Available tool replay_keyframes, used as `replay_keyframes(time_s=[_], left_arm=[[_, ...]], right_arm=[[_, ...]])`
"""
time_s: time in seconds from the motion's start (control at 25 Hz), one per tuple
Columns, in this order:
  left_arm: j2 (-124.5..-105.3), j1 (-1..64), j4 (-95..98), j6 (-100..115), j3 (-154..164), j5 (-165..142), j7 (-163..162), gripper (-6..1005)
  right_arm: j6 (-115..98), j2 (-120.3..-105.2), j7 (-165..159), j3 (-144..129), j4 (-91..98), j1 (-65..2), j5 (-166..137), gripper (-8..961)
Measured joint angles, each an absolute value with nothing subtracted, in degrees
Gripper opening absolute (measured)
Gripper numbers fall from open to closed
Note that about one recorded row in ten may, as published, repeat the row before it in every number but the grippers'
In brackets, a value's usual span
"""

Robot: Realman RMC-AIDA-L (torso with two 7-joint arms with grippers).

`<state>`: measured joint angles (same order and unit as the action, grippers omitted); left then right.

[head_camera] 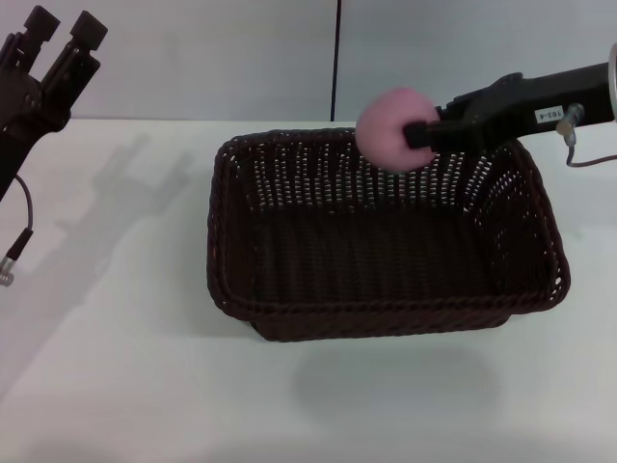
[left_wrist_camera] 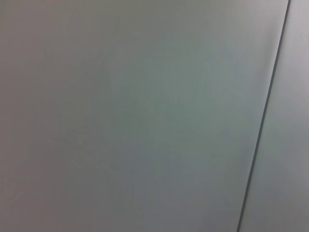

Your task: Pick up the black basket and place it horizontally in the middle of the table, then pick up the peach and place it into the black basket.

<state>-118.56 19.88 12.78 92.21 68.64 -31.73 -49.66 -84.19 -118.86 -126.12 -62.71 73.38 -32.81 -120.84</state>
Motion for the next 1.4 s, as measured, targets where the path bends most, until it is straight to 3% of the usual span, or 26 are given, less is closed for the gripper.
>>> replay_keyframes(time_s=[0.08,0.2,0.4,0.64,0.72,0.8,1.0,1.4], left_arm=[[-118.55,19.8,12.76,92.21,68.64,-31.73,-49.66,813],[-118.51,19.61,12.74,92.21,68.64,-31.71,-49.66,813],[-118.43,19.33,12.74,92.19,68.54,-30.74,-49.66,813],[-118.22,18.26,12.75,92.43,67.86,-27.84,-49.63,813],[-118.2,17.57,12.78,92.73,66.49,-27.27,-49.49,813],[-118.16,16.74,12.79,92.94,63.72,-27.17,-49.54,813],[-118.11,16.04,12.76,92.97,61.6,-27.14,-49.32,813],[-118.39,15.32,12.27,92.93,59.38,-27.13,-46.77,813]], right_arm=[[-84.21,-118.93,-126.09,-62.66,73.57,-32.5,-120.74,166],[-84.6,-118.87,-124.9,-62.05,73.78,-30.7,-117.0,387],[-84.67,-118.86,-119.52,-59.34,74.5,-25.95,-107.96,545],[-85.62,-118.93,-96.21,-51.5,60.44,-15.45,-79.36,545],[-86.28,-118.88,-92.98,-50.3,57.18,-14.89,-76.28,545],[-92.87,-118.76,-74.06,-41.83,37.69,-14.34,-63.91,545],[-99.25,-118.96,-55.79,-32.68,22.65,-14.59,-56.13,545],[-101.43,-119.05,-38.07,-24.27,10.29,-15.0,-48.01,545]])
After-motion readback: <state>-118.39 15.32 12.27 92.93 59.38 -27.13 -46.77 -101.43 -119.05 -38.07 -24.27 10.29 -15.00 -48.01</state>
